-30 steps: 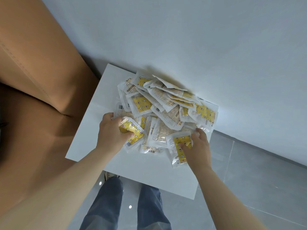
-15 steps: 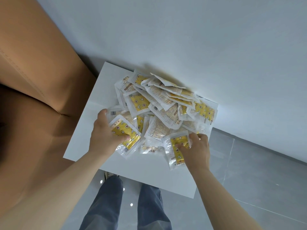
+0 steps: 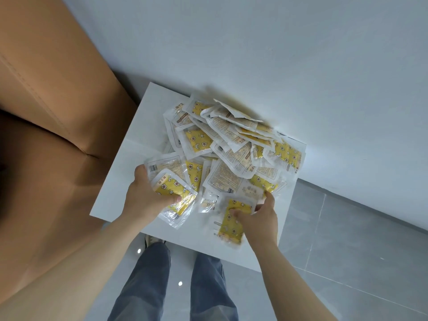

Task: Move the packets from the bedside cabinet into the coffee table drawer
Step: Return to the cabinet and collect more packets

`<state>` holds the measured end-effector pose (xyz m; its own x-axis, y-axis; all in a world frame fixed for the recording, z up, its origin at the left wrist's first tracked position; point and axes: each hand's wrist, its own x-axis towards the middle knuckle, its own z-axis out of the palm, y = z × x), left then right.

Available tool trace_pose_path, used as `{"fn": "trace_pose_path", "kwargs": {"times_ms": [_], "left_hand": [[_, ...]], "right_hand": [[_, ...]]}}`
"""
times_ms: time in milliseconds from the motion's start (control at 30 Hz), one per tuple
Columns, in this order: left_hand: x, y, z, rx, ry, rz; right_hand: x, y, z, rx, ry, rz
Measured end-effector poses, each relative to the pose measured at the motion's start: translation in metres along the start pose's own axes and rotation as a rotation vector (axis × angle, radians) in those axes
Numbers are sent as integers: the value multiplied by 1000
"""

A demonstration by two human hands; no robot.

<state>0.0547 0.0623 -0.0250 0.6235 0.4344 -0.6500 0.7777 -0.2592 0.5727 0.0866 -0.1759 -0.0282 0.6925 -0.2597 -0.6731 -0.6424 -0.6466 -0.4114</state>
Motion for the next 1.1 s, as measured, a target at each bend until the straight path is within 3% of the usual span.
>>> {"fn": "trace_pose_path", "kwargs": {"times_ms": [233, 500, 667, 800, 900, 1100], "left_hand": [[-13, -20, -9, 48, -118, -41], [-28, -32, -16, 86, -190, -92], [-27, -41, -21, 144, -161, -91], [-28, -44, -26, 123, -164, -108], [-29, -44, -30, 82, -182, -104], [-25, -46, -33, 49, -158, -115]], "right_hand": [[-16, 4, 5, 226, -76, 18], [-43, -6, 3, 237, -92, -133], [-31, -25, 10, 121, -97, -346], [-6, -34, 25, -216, -76, -667], [-4, -27, 36, -322, -101, -700], [-33, 2, 44, -276, 10, -665]]}}
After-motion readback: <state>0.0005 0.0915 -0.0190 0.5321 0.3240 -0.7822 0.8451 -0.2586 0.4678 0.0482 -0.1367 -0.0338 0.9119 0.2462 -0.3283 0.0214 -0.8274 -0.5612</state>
